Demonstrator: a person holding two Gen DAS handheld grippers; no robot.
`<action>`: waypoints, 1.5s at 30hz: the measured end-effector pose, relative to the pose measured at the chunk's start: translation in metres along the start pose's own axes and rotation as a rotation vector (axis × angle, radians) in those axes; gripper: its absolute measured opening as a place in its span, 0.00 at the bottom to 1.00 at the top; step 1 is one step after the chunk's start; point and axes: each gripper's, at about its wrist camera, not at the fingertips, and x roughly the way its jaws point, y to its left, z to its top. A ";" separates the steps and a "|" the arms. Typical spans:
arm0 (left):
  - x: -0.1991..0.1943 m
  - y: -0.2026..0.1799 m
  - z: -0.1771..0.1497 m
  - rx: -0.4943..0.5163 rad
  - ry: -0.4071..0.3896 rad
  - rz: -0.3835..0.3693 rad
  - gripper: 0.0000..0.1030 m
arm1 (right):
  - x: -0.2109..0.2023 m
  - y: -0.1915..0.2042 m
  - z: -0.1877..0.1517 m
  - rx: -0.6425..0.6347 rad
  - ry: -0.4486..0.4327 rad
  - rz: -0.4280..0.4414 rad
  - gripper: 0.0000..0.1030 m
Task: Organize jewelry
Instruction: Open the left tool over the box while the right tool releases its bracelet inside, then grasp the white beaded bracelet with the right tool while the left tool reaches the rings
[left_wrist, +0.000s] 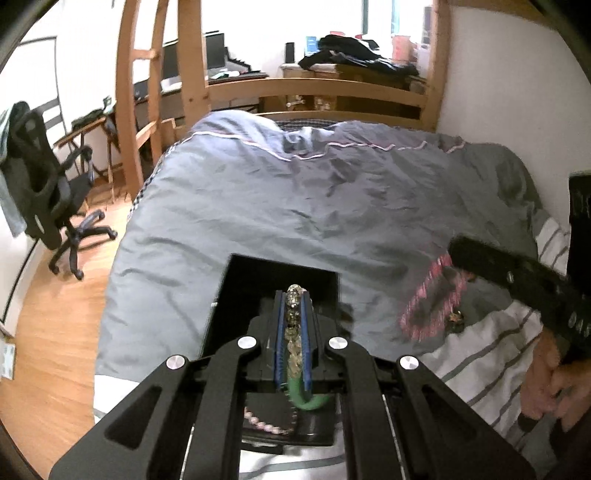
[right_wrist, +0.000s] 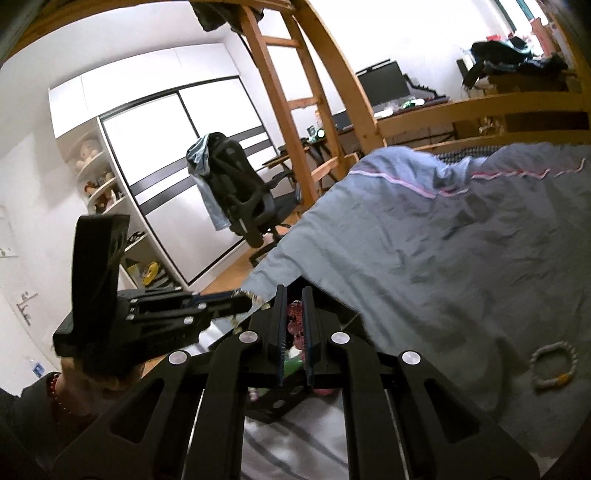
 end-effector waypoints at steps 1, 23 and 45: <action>0.000 0.007 -0.001 -0.010 0.000 -0.004 0.07 | 0.004 0.004 -0.001 -0.001 0.006 0.004 0.08; 0.003 0.077 -0.007 -0.232 -0.069 -0.079 0.49 | 0.073 0.051 -0.012 0.000 0.154 -0.028 0.80; 0.016 -0.074 -0.017 -0.086 -0.077 -0.285 0.92 | -0.100 -0.037 0.013 0.001 0.065 -0.653 0.96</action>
